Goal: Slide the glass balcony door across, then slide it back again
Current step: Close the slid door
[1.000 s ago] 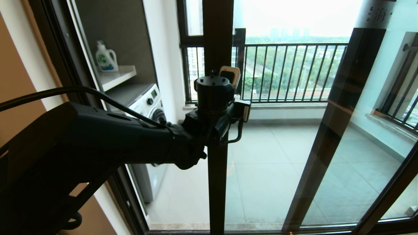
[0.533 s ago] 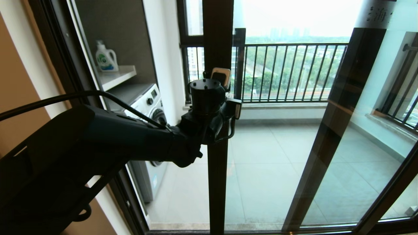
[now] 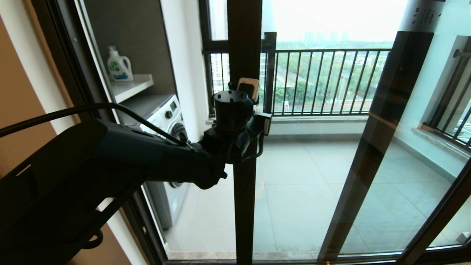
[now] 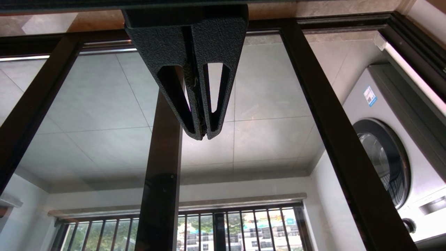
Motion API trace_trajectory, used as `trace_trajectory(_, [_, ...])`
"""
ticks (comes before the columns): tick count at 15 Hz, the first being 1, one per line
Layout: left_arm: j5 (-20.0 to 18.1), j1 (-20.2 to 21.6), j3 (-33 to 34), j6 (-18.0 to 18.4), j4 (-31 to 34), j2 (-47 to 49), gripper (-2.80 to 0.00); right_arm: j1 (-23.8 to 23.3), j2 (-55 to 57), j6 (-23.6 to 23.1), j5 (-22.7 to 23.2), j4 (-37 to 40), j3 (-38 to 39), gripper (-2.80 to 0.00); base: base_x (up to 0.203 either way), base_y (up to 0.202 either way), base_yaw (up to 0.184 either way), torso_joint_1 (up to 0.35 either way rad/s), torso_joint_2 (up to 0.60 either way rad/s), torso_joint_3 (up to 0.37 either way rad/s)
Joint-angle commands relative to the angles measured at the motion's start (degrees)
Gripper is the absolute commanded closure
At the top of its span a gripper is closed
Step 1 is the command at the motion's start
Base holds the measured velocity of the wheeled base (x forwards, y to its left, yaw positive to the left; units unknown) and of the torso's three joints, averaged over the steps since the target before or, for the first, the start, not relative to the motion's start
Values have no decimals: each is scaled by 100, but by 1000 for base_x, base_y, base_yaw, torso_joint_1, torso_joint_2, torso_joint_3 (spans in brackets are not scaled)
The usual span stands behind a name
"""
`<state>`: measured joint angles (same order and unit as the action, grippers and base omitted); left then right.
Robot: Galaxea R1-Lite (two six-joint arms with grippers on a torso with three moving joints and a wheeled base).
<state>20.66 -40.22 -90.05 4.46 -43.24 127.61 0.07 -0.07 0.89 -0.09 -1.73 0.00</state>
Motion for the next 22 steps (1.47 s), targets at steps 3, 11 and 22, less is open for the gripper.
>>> trace_trajectory(3, [56, 88, 132, 2, -27, -162, 0, 1, 7, -1, 0, -3, 62, 0, 0, 0, 0, 0, 0, 0])
trace_trajectory(11, [59, 339, 524, 28, -246, -261, 0, 1, 7, -1, 0, -3, 70, 0, 0, 0, 0, 0, 0, 0])
trace_trajectory(22, [9, 763, 1480, 65, -751, -819, 0, 1, 7, -1, 0, -3, 70, 0, 0, 0, 0, 0, 0, 0])
